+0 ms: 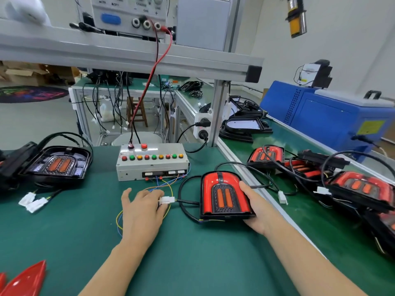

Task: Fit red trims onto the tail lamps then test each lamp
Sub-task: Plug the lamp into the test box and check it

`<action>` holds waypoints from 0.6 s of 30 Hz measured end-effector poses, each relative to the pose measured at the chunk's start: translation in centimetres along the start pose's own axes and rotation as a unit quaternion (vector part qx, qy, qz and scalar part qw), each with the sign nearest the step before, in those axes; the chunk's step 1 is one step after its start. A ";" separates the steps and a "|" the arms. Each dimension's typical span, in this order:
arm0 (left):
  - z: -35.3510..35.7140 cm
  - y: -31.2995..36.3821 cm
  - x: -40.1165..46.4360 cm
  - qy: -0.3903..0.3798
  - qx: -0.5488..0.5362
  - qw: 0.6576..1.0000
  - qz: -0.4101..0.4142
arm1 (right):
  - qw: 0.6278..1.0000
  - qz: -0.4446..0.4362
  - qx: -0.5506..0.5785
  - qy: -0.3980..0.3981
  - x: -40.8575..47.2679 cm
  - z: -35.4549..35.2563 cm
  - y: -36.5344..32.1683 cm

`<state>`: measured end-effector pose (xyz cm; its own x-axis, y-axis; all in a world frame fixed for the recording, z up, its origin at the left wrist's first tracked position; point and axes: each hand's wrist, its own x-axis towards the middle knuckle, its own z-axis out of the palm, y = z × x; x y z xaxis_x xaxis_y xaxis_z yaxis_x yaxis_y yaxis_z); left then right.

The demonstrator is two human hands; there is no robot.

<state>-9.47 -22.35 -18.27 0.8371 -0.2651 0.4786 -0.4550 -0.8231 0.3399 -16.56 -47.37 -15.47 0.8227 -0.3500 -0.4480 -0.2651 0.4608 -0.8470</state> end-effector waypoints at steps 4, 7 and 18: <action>0.1 0.0 0.1 -0.014 0.009 1.000 -0.014 | 0.989 -0.014 -0.136 0.058 -0.8 -0.3 -0.9; -0.1 -0.2 0.4 -0.026 -0.025 0.999 -0.016 | 0.952 -0.095 -0.264 0.125 -1.8 -0.2 -1.6; -1.6 0.0 0.8 -0.029 -0.108 0.994 -0.011 | 0.556 -0.480 -0.679 0.011 -4.1 8.2 2.0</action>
<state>-9.32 -21.72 -16.58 0.8605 -0.2832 0.4235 -0.4866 -0.7030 0.5187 -16.33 -38.37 -13.02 0.9104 0.0791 0.4060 0.1423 -0.9815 -0.1278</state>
